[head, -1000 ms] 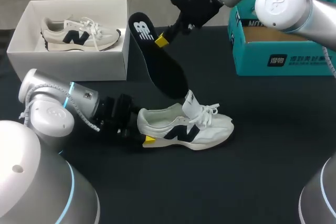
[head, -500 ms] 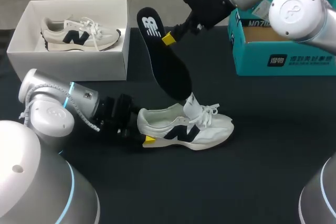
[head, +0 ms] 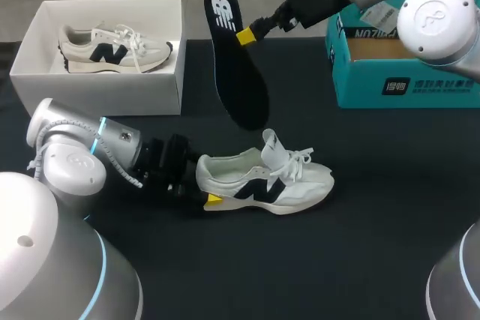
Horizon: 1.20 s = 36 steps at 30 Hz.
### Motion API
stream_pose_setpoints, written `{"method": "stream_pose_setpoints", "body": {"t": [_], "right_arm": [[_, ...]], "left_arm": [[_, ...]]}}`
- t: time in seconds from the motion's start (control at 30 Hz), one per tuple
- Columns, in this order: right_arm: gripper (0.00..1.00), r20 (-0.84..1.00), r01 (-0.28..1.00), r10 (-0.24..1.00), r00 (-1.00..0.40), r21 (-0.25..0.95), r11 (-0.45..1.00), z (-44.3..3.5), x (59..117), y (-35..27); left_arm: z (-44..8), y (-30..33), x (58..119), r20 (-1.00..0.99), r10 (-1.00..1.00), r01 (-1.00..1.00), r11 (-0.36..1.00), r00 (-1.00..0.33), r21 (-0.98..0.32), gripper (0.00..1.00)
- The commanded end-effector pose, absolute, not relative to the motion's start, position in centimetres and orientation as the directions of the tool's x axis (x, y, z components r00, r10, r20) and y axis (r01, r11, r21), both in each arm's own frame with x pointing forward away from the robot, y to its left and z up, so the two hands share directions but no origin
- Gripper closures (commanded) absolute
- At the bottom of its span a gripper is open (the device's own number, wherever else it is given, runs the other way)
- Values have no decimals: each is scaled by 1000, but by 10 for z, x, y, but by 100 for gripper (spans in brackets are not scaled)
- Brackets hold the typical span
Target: Take the shoe out of the shoebox, open the shoe tongue, remove and reinsert the insole, then place the shoe into the shoebox
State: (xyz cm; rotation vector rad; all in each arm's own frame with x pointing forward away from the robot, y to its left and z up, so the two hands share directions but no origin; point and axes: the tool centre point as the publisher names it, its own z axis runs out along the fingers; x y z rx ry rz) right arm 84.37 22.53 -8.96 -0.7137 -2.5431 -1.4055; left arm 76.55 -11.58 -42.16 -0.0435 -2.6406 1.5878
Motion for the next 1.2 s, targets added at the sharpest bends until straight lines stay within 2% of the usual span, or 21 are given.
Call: {"method": "stream_pose_setpoints", "body": {"t": [0.03, 0.47, 1.2], "right_arm": [[100, 364, 494, 370, -855, 789, 366, -69, 817, 187], [100, 401, 550, 434, -807, 777, 307, -19, 782, 143], [100, 404, 557, 445, -799, 776, 297, -15, 778, 136]], "left_arm": [[-425, -117, 766, 37, 54, -7, 471, -998, -882, 100], [-425, -117, 766, 37, 54, -7, 471, -998, -882, 100], [-425, -117, 766, 37, 54, -7, 471, -998, -882, 100]]}}
